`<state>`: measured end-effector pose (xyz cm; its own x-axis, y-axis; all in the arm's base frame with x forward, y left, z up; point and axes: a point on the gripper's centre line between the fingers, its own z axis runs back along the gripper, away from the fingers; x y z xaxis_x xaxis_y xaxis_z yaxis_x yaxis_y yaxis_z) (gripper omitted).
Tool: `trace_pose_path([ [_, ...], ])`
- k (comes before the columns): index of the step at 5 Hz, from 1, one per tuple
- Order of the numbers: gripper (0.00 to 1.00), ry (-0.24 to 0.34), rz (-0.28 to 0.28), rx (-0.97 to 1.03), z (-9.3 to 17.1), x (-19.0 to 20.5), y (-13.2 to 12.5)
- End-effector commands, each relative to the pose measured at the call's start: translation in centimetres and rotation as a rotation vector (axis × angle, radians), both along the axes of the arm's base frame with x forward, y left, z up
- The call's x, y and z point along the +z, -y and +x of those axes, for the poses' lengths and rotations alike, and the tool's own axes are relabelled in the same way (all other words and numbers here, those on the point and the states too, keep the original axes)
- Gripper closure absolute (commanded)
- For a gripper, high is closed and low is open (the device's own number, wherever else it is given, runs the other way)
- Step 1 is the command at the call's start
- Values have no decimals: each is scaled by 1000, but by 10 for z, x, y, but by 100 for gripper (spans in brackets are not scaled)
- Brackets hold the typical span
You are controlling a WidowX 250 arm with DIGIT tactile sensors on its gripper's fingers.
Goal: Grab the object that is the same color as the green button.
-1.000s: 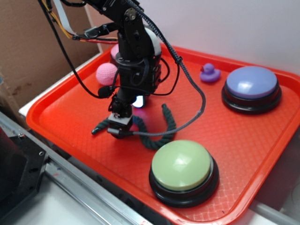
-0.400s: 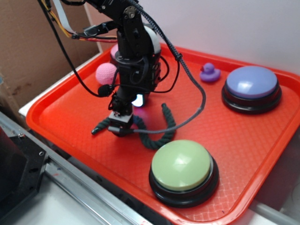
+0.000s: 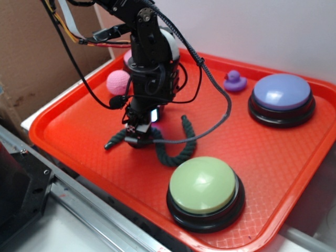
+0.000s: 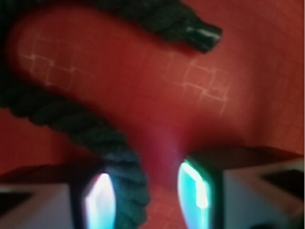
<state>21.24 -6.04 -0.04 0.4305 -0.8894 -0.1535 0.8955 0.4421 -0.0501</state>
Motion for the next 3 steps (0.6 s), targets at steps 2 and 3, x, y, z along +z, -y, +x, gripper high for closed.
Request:
trace_pose_path([
  [2, 100, 66, 102, 244, 0, 63, -10],
  [3, 100, 98, 26, 497, -26, 112, -15],
])
